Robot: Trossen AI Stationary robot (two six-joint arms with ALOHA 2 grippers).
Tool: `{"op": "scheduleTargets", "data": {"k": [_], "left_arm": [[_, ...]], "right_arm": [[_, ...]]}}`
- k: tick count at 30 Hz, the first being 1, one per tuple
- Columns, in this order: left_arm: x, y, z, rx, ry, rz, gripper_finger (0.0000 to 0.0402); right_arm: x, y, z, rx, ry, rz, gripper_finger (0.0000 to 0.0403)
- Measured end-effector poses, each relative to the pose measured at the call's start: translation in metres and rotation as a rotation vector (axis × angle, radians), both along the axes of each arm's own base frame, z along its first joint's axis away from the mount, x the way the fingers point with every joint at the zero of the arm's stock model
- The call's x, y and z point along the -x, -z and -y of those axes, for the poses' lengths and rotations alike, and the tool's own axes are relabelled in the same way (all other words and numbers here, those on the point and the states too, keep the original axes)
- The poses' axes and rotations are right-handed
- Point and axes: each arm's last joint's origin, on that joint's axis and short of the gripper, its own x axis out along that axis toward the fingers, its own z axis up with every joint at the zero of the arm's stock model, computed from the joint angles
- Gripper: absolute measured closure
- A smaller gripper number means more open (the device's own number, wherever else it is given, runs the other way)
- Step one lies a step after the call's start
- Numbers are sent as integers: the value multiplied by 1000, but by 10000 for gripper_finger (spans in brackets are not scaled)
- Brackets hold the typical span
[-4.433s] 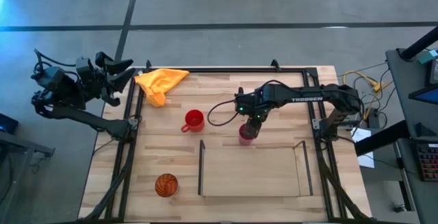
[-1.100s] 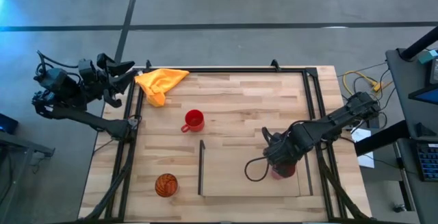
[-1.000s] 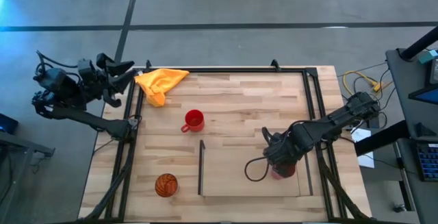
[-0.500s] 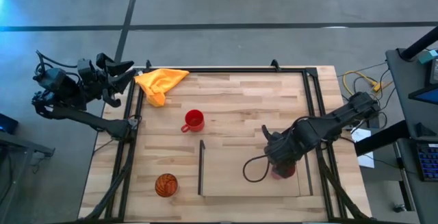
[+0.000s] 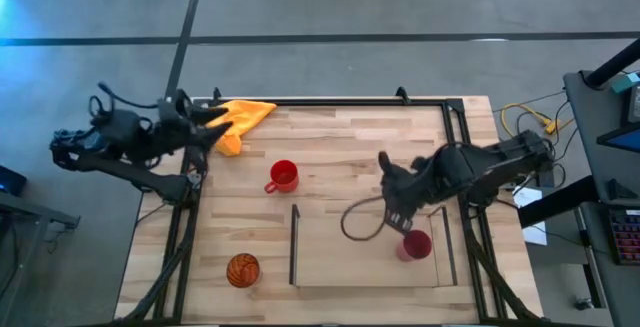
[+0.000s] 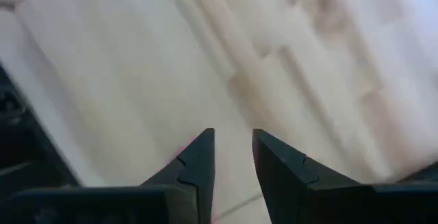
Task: Stack small to large cups/mugs on shelf
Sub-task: Put the brown water glass on the shelf
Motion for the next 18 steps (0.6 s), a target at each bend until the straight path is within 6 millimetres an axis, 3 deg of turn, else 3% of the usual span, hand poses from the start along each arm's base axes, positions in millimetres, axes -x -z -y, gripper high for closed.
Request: {"op": "scheduleTargets", "data": {"k": [4, 9, 13, 18], "left_arm": [[4, -3, 2, 153, 87, -107, 247], [-1, 8, 12, 456, 286, -427, 247], [-19, 27, 24, 679, 404, -698, 247], [-46, 57, 41, 744, 452, -998, 247]], "right_arm": [[-5, -8, 17, 40, -10, 29, 309], [-8, -11, 35, 79, -26, 35, 312], [-11, -10, 48, 98, -37, 26, 312], [-12, -10, 61, 109, -19, 23, 316]]}}
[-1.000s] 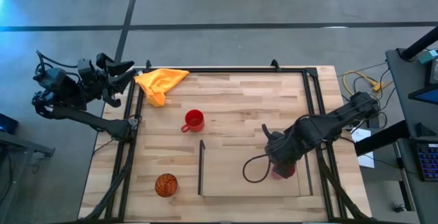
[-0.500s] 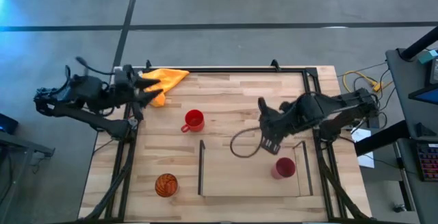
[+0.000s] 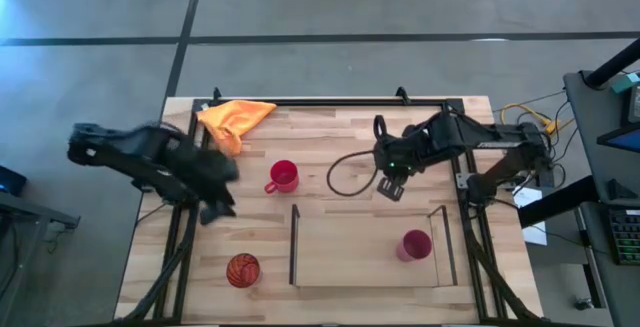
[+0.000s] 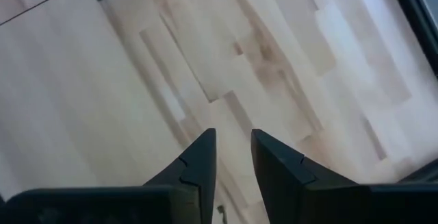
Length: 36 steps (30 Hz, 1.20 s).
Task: Stack small to large cups/mugs on shelf
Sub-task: Put the brown water glass on the shelf
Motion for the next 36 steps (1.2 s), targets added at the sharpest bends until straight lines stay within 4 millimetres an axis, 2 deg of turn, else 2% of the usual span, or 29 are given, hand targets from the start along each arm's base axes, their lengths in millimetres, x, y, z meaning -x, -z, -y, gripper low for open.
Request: {"op": "scheduleTargets", "data": {"k": [3, 6, 10, 18, 27, 36], "left_arm": [[-15, 19, 11, -36, 40, -152, 247], [-24, 30, 24, -64, 87, -234, 247], [-40, 47, 42, -96, 137, -311, 247], [-55, 71, 70, -144, 191, -402, 247], [-70, 78, 89, -90, 154, -325, 247], [-70, 79, 91, -95, 112, -324, 247]], "right_arm": [[-1, 0, 6, 22, 20, 2, 316], [-1, 0, 9, 54, -9, -3, 314], [-2, 0, 12, 81, -59, -9, 312], [-3, 0, 15, 122, -90, -15, 314], [-3, 0, 19, 158, -119, -24, 312], [-6, -1, 24, 165, -117, -1, 313]]}}
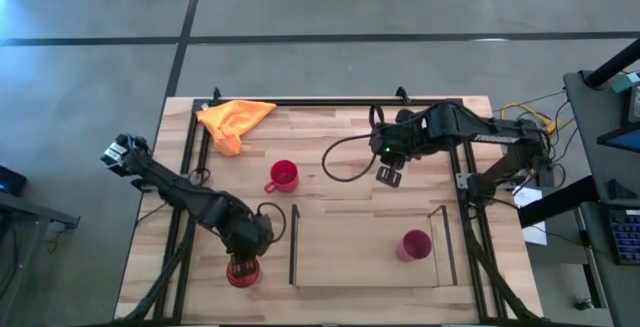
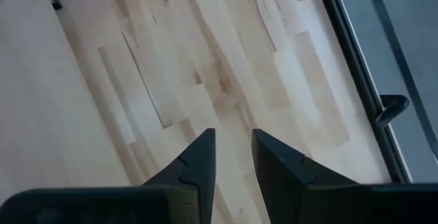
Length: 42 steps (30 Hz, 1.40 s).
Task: Stack small to large cups/mugs on shelf
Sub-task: Put the brown water glass on the shelf
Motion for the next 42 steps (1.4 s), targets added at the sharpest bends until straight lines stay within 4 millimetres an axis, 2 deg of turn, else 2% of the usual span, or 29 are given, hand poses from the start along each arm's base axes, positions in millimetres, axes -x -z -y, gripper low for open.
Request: {"op": "scheduleTargets", "data": {"k": [9, 16, 29, 32, 36, 39, 42], "left_arm": [[0, 3, -1, -26, -6, 2, 247], [2, 22, 2, -44, 7, -52, 247], [-5, 44, 11, -85, 24, -124, 248], [-7, 49, 12, -94, 28, -140, 267], [-8, 48, 12, -93, 32, -138, 332], [-8, 39, 11, -78, 25, -115, 387], [-8, 23, 8, -68, 18, -98, 393]], "right_arm": [[0, 0, 1, 0, 5, 0, 314], [0, 0, 1, -1, 7, 1, 319], [-2, -1, 1, -2, 8, 26, 316], [-3, -1, 1, -2, 7, 30, 316], [-3, -1, 1, -2, 7, 39, 314], [-4, -1, 1, -2, 7, 42, 317], [-4, -1, 1, -2, 7, 43, 319]]}}
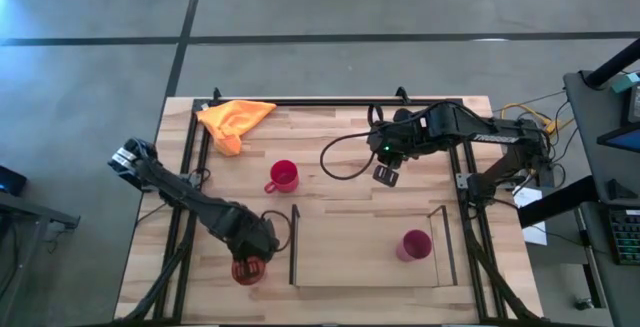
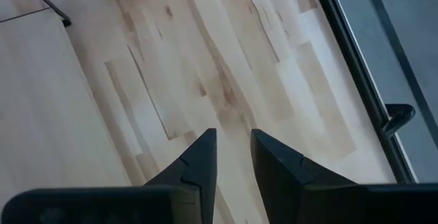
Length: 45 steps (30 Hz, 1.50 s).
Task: Stack small to large cups/mugs on shelf
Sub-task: Put the brown water glass on the shelf
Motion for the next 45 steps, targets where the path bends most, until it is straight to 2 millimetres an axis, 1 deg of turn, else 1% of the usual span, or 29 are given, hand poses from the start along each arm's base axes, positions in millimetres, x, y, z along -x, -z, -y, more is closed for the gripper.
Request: {"op": "scheduleTargets", "data": {"k": [4, 9, 13, 16, 19, 21, 25, 27, 29, 32, 34, 36, 39, 42, 45], "left_arm": [[3, -29, -8, -26, -18, -40, 399], [7, -77, -21, -42, -38, -29, 400], [6, -115, -32, -40, -79, 119, 401], [6, -139, -42, -60, -129, 235, 401], [6, -157, -51, -79, -171, 321, 401], [6, -164, -55, -96, -182, 363, 401], [3, -168, -62, -154, -163, 422, 401], [-6, -168, -64, -174, -146, 474, 401], [-17, -167, -64, -191, -91, 524, 401], [-42, -158, -64, -223, 6, 578, 401], [-57, -150, -65, -232, 75, 579, 401], [-68, -143, -71, -233, 128, 557, 401], [-82, -140, -83, -233, 145, 548, 401], [-98, -135, -93, -225, 121, 535, 401], [-112, -129, -97, -206, 149, 526, 401]], "right_arm": [[0, 0, 0, 1, -2, 1, 316], [0, 0, 0, 1, -2, 2, 315], [0, 0, 0, 1, -2, 1, 320], [0, 0, 0, 16, -2, 0, 323], [0, 0, 2, 63, 2, -4, 323], [0, -1, 3, 93, 13, -5, 321], [0, -1, 4, 112, 16, -6, 318], [0, -1, 4, 128, 20, -7, 316], [0, -1, 5, 141, 27, -7, 316], [0, -2, 6, 160, 28, -10, 318], [0, -2, 8, 163, 29, -13, 319], [1, -2, 9, 165, 36, -13, 318], [1, -2, 12, 171, 48, -14, 315], [2, -2, 16, 178, 62, -13, 314], [6, -5, 19, 188, 77, -9, 317]]}}
